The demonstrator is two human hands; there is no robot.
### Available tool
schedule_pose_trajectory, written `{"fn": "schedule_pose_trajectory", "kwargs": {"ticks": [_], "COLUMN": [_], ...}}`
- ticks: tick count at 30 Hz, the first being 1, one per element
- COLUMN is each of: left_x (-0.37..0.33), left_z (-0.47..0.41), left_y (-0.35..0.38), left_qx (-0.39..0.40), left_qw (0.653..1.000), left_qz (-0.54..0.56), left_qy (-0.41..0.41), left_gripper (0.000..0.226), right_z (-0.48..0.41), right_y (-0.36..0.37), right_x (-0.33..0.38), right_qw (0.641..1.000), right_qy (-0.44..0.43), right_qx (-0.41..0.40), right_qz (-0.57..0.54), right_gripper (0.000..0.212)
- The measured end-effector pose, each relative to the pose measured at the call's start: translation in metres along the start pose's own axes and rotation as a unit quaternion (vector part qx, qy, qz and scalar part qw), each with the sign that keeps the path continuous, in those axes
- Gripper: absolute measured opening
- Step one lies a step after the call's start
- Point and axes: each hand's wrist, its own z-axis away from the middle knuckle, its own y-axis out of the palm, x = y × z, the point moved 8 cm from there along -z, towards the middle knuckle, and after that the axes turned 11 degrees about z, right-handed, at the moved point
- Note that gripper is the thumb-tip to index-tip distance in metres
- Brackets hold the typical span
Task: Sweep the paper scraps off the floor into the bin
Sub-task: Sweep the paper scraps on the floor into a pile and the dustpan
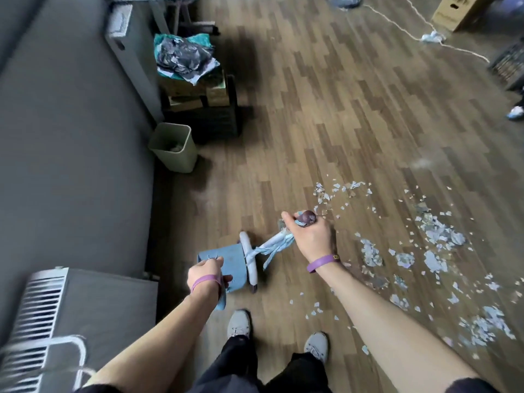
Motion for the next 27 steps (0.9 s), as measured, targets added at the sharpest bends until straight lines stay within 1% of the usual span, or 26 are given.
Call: {"fn": "schedule_pose_trajectory", "kwargs": {"ticks": [3,5,6,8,9,12,16,19,21,23,27], "left_x": [-0.018,-0.021,-0.021,-0.019,-0.017,-0.009,0.014,0.037,0.055,0.073,0.103], "left_z": [-0.035,-0.052,-0.056,-0.06,-0.06,-0.059,-0.05,-0.031,-0.014,0.008,0.055], "left_y": [-0.035,-0.046,-0.049,-0.046,-0.042,-0.015,0.047,0.116,0.166,0.216,0.304], "left_qx": [-0.014,-0.012,-0.006,0.004,0.011,0.039,0.076,0.117,0.145,0.176,0.239], "left_qw": [1.0,1.0,1.0,1.0,0.999,0.999,0.995,0.989,0.983,0.973,0.945], "left_qz": [0.008,0.015,0.018,0.018,0.013,0.001,-0.034,-0.062,-0.092,-0.133,-0.216], "left_qy": [-0.002,-0.01,-0.017,-0.026,-0.028,-0.037,-0.059,-0.063,-0.063,-0.063,-0.065], "left_gripper": [0.023,0.028,0.031,0.034,0.035,0.035,0.018,0.005,0.013,0.017,0.007], "right_z": [0.003,0.003,0.002,0.003,0.002,-0.002,-0.021,-0.04,-0.056,-0.071,-0.09], "right_y": [0.046,0.071,0.081,0.093,0.095,0.087,0.044,-0.008,-0.049,-0.092,-0.177], "right_x": [0.009,0.0,-0.007,-0.019,-0.027,-0.054,-0.1,-0.143,-0.17,-0.196,-0.256], "right_qw": [0.997,0.989,0.985,0.98,0.979,0.977,0.981,0.979,0.977,0.974,0.958], "right_qy": [0.04,0.072,0.084,0.1,0.106,0.127,0.15,0.179,0.194,0.203,0.255], "right_qx": [0.04,0.06,0.066,0.074,0.074,0.072,0.049,0.011,-0.019,-0.049,-0.122], "right_qz": [-0.053,-0.113,-0.136,-0.152,-0.157,-0.155,-0.114,-0.099,-0.092,-0.083,-0.048], "right_gripper": [0.026,0.029,0.026,0.014,0.011,0.009,0.014,0.016,0.015,0.014,0.015]}}
